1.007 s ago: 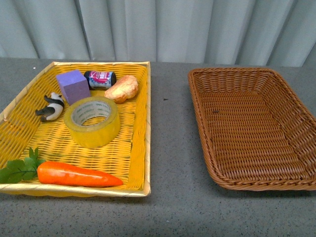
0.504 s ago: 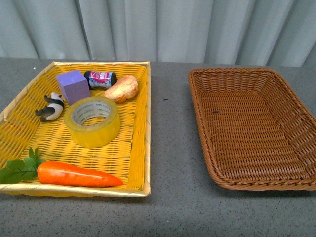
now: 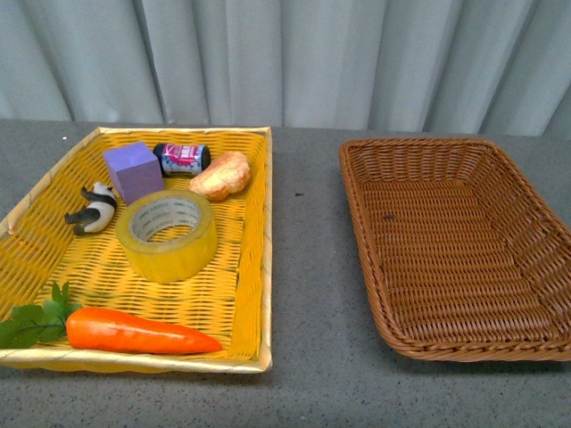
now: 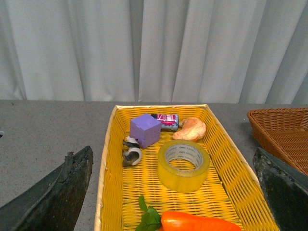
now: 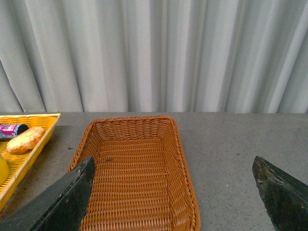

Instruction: Move tape to another basket

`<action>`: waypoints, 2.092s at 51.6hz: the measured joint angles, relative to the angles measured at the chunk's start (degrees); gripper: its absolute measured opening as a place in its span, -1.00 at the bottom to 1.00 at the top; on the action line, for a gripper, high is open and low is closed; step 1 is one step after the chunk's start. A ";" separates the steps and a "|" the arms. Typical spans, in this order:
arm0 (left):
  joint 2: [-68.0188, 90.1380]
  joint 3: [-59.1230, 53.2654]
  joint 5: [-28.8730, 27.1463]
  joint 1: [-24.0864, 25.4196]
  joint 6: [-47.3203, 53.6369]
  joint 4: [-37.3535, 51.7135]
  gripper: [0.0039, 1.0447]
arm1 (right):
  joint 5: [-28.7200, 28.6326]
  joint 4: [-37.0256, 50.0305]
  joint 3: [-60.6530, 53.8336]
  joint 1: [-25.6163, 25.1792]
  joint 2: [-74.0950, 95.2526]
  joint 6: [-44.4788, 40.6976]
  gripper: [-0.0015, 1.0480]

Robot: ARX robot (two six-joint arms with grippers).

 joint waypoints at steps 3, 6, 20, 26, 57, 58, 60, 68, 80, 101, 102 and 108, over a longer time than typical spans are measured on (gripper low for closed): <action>0.00 0.00 0.02 0.00 0.00 0.00 0.88 | 0.00 0.00 0.00 0.00 0.00 0.00 0.82; 0.00 0.00 0.02 0.00 0.00 0.00 0.88 | 0.00 0.00 0.00 0.00 0.00 0.00 0.82; 0.00 0.00 0.02 0.00 0.00 0.00 0.88 | 0.00 0.00 0.00 0.00 0.00 0.00 0.82; 0.00 0.00 0.02 0.00 0.00 0.00 0.88 | 0.00 0.00 0.00 0.00 0.00 0.00 0.82; 0.00 0.00 0.00 0.00 0.00 0.00 0.88 | 0.00 0.00 0.00 0.00 0.00 0.00 0.82; 0.00 0.00 0.00 0.00 0.00 0.00 0.88 | 0.00 0.00 0.00 0.00 0.00 0.00 0.82; 0.00 0.00 0.00 0.00 0.00 0.00 0.88 | 0.00 0.00 0.00 0.00 0.00 0.00 0.82; 0.00 0.00 0.00 0.00 0.00 0.00 0.88 | 0.00 0.00 0.00 0.00 0.00 0.00 0.82; 11.43 3.26 -18.78 -5.38 -5.05 -8.57 0.88 | 0.00 0.00 0.00 0.00 -0.02 0.00 0.82; 64.57 20.22 -8.11 -3.08 -9.25 18.03 0.88 | 0.00 0.00 0.00 0.00 -0.02 0.00 0.82; 68.41 22.12 -7.93 -3.58 -9.31 18.12 0.88 | 0.00 0.00 0.00 0.00 -0.02 0.00 0.82; 84.74 31.85 -7.43 -5.31 -10.58 16.28 0.88 | 0.00 0.00 0.00 0.00 -0.02 0.00 0.82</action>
